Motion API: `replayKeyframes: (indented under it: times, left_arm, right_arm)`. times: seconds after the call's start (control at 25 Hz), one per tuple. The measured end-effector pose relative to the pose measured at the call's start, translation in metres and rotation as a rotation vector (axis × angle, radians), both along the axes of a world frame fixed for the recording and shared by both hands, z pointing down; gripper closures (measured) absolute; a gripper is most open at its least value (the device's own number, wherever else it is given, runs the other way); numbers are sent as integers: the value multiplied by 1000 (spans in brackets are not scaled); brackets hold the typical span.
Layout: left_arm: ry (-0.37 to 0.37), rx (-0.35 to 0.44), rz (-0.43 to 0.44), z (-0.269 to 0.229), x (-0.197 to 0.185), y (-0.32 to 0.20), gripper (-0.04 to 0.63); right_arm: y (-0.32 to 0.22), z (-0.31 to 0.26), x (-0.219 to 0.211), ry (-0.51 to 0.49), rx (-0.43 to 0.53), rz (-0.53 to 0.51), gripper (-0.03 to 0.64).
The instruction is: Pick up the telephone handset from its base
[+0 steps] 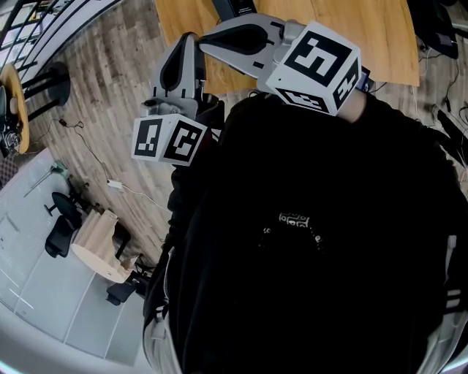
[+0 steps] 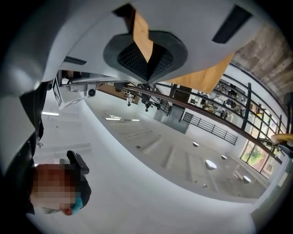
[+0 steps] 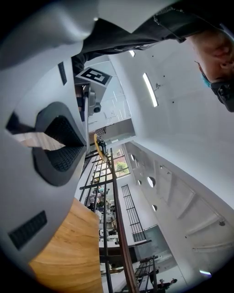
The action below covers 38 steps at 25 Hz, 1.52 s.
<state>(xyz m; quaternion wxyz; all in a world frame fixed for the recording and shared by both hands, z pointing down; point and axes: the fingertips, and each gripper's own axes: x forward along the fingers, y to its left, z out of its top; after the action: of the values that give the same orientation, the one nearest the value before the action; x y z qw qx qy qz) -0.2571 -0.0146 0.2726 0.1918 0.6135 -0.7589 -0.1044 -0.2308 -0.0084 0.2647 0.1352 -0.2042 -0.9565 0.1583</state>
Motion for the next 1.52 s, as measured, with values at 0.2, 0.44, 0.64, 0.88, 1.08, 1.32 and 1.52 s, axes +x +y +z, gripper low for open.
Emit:
replayKeyframes:
  times: [0.2,0.44,0.64,0.88,1.08,1.32,1.52]
  left_arm:
    - [-5,-37,-21,5,7,-20,591]
    - [16,-87,-43,13,12,-37,591]
    - [23,-132,-42,19,24,-54,591]
    - [71,-159,-7,27,36,-64,591]
    - [79,-152,35,28,35,-71,591]
    - [73,-94,137,26,28,-85,589]
    - [60,-66,243,18,25,-93,589]
  right_arm:
    - [-21,6,8,-3,-34,-12,601]
    - [-40,13,12,5,-95,-17,601]
    - [-57,19,25,11,-134,-26,601]
    - [-66,26,37,24,-181,5,601]
    - [-72,27,36,16,-176,44,601]
    - [-83,24,28,13,-94,140,601]
    - [-88,17,24,18,-64,232,601]
